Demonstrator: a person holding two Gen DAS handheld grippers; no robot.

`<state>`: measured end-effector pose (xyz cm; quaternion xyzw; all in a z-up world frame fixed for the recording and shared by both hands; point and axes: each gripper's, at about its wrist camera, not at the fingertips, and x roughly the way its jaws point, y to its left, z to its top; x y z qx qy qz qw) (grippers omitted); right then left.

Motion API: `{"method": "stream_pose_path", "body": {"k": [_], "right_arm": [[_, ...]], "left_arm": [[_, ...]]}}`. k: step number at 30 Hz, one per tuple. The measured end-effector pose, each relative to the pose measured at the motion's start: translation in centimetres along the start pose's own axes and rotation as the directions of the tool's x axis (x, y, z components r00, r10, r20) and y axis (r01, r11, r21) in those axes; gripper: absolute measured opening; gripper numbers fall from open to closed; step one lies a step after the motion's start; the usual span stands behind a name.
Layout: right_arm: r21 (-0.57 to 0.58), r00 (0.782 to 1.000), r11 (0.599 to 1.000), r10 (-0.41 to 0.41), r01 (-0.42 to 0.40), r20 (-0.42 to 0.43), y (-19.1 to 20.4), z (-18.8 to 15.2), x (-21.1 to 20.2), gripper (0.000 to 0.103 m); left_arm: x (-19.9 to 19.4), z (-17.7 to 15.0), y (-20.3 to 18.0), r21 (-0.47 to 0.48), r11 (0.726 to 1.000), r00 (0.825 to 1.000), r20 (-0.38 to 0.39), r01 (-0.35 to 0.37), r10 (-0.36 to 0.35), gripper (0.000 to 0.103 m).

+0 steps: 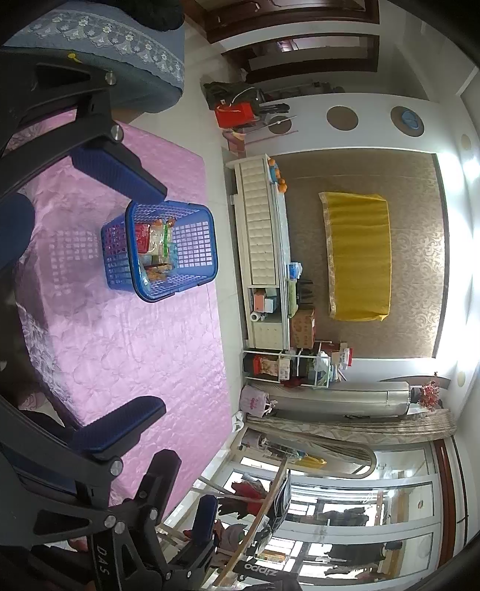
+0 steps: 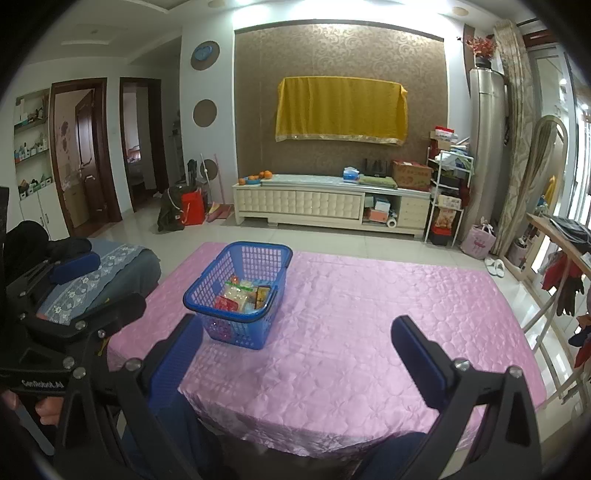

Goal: Organize snacks

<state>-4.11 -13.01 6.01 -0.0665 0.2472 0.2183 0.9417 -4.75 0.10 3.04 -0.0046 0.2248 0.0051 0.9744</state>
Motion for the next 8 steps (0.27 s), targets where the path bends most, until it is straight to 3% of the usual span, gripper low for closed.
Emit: {"method": "stream_pose_path", "body": {"k": [8], "right_arm": [[0.000, 1.000, 1.000, 0.002, -0.002, -0.011, 0.23, -0.05, 0.00, 0.103]], "left_arm": [[-0.03, 0.04, -0.09, 0.001, 1.000, 1.000, -0.001, 0.007, -0.007, 0.103]]}}
